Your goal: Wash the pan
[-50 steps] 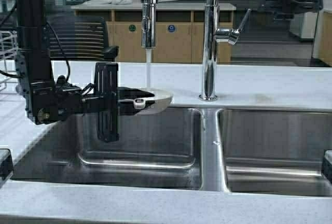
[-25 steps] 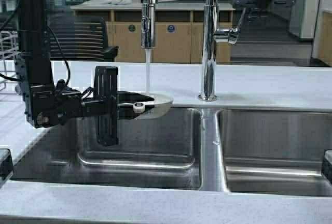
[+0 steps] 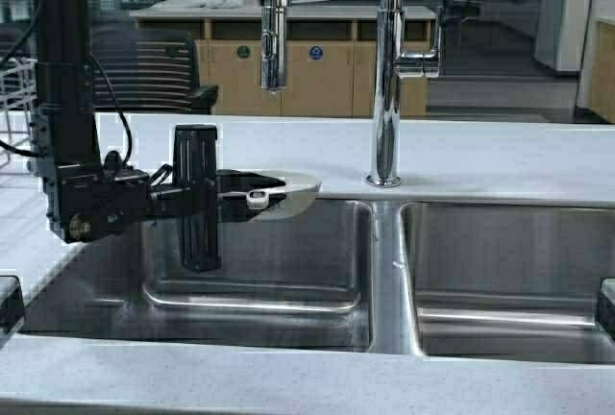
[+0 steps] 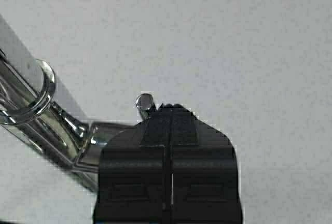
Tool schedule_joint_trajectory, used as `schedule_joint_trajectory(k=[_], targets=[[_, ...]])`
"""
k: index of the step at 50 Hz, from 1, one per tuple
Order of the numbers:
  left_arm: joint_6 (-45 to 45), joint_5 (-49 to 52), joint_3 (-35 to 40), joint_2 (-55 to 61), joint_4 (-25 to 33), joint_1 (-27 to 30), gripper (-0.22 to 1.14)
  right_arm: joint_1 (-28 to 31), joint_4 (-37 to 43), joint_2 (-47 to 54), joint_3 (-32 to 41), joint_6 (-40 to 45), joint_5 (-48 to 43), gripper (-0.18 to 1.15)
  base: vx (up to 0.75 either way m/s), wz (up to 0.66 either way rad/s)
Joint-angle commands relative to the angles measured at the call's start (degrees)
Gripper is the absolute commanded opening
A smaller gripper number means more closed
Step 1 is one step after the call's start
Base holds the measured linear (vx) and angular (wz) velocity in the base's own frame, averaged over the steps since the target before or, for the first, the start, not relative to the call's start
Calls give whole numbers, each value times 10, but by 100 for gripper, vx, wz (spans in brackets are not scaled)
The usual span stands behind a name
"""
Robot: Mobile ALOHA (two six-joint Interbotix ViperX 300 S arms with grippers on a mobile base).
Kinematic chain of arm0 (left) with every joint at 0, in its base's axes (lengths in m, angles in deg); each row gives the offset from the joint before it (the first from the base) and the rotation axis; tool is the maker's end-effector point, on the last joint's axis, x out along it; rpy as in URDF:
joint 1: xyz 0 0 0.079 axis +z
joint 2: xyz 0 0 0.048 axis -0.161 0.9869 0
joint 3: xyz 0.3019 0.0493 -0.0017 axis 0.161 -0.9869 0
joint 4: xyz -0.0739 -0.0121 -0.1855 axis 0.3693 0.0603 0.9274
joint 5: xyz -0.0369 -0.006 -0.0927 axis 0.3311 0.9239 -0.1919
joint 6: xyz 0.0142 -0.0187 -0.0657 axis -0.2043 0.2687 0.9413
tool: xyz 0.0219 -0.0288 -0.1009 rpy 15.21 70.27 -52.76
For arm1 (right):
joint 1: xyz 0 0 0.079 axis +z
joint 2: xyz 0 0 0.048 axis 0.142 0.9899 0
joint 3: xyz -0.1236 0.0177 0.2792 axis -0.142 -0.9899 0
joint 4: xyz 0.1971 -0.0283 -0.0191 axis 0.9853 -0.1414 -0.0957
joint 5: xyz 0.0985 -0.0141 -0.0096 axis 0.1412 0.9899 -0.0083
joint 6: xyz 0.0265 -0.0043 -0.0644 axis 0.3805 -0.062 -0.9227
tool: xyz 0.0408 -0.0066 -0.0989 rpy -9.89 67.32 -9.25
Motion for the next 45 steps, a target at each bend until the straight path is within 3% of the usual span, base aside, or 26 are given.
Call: schedule_joint_trajectory(k=[1, 20, 27, 35, 45], targets=[[-8, -15, 7, -15, -1, -1, 2, 25, 2, -45, 7, -3, -11, 5, 0, 0], [-70, -82, 40, -5, 4, -2, 2, 24, -17, -214, -177, -4, -123, 5, 0, 0], [-102, -79, 30, -8, 48, -2, 2, 24, -17, -254, -228, -3, -131, 5, 0, 0], [-100, -20, -15, -40, 101, -10, 2, 23, -17, -287, -274, -3, -142, 5, 0, 0], [-98, 87, -54, -105, 101, -11, 2, 24, -14, -306, -316, -1, -141, 5, 0, 0]])
